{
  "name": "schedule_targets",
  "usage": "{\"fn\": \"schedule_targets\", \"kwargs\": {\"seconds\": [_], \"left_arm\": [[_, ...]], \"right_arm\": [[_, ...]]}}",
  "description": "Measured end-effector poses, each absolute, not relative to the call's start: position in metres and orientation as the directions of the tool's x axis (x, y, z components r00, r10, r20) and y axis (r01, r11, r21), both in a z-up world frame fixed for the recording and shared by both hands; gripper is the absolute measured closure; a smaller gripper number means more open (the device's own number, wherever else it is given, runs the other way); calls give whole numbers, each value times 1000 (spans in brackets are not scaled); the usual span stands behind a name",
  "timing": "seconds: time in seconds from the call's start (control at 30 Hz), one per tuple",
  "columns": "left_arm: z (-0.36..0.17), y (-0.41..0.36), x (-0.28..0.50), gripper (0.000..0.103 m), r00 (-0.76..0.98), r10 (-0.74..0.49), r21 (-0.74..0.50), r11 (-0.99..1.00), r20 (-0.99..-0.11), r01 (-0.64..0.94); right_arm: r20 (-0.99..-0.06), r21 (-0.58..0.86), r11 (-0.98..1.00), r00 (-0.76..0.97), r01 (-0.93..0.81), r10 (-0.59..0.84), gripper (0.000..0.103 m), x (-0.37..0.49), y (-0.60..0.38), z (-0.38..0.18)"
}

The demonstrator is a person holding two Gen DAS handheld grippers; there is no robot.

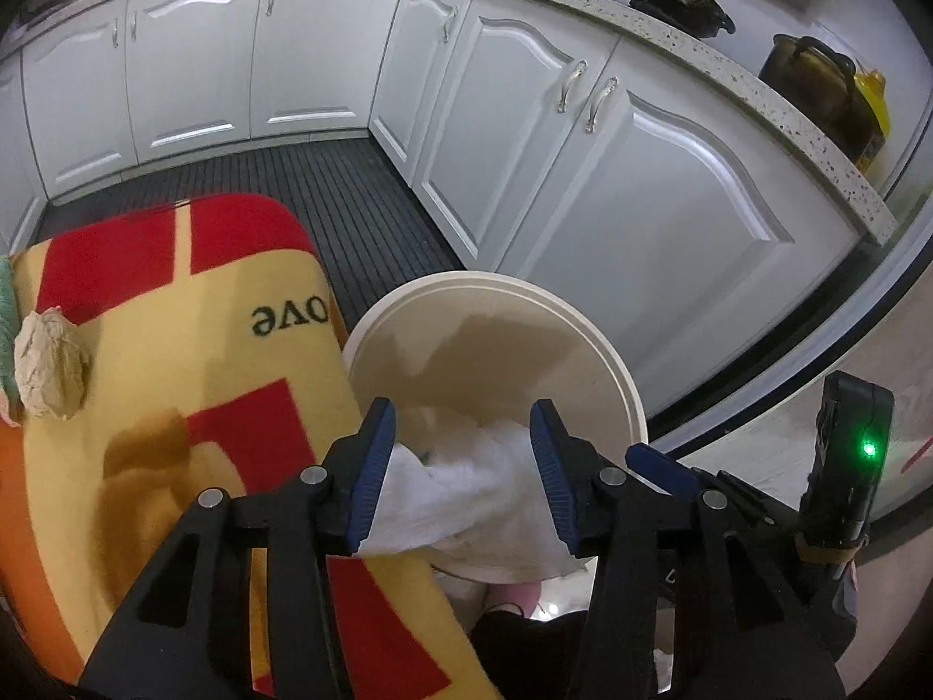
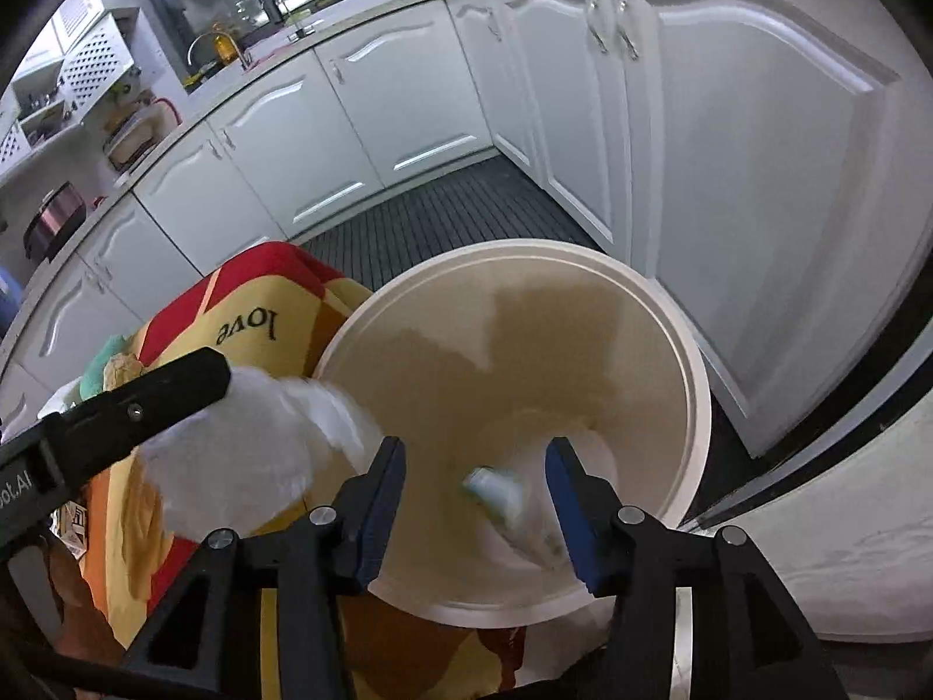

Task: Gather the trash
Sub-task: 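Carry tissue and white box to the beige bucket with both tools, then open both tools to drop tissue and box into the bucket, then move both tools back over the table toward the blue packet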

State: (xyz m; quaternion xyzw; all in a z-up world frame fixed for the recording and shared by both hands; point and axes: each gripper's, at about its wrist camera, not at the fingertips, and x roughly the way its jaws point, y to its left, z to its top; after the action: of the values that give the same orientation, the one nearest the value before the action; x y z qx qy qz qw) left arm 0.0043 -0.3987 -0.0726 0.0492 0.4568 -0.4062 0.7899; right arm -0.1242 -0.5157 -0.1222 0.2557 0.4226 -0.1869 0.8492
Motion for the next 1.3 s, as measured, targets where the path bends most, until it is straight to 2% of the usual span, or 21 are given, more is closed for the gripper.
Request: {"fn": "schedule_targets", "kwargs": {"seconds": [0.13, 0.2, 0.23, 0.53, 0.67, 1.1, 1.3], "left_arm": [[-69, -391, 4, 54, 248, -605, -307, 664, -757, 681], [-66, -384, 3, 46, 260, -607, -308, 670, -751, 675], [-64, -382, 2, 46, 269, -608, -306, 674, -747, 672], [-40, -339, -6, 45, 364, -581, -252, 721, -728, 646], [-30, -314, -9, 45, 420, -557, -220, 752, -717, 621], [-2, -211, -10, 45, 542, -464, -169, 846, -700, 506], [4, -158, -17, 45, 566, -436, -183, 875, -699, 448]], "right_arm": [[-814, 292, 795, 574, 532, -85, 55, -127, -513, -123], [-814, 293, 797, 575, 528, -83, 55, -127, -511, -122], [-812, 294, 799, 578, 524, -80, 55, -128, -509, -121], [-791, 284, 830, 606, 480, -80, 52, -130, -484, -100], [-773, 286, 847, 630, 448, -72, 36, -127, -465, -90], [-743, 281, 921, 668, 269, 32, 34, -88, -383, -65], [-737, 285, 940, 670, 187, 90, 32, -72, -345, -60]]}}
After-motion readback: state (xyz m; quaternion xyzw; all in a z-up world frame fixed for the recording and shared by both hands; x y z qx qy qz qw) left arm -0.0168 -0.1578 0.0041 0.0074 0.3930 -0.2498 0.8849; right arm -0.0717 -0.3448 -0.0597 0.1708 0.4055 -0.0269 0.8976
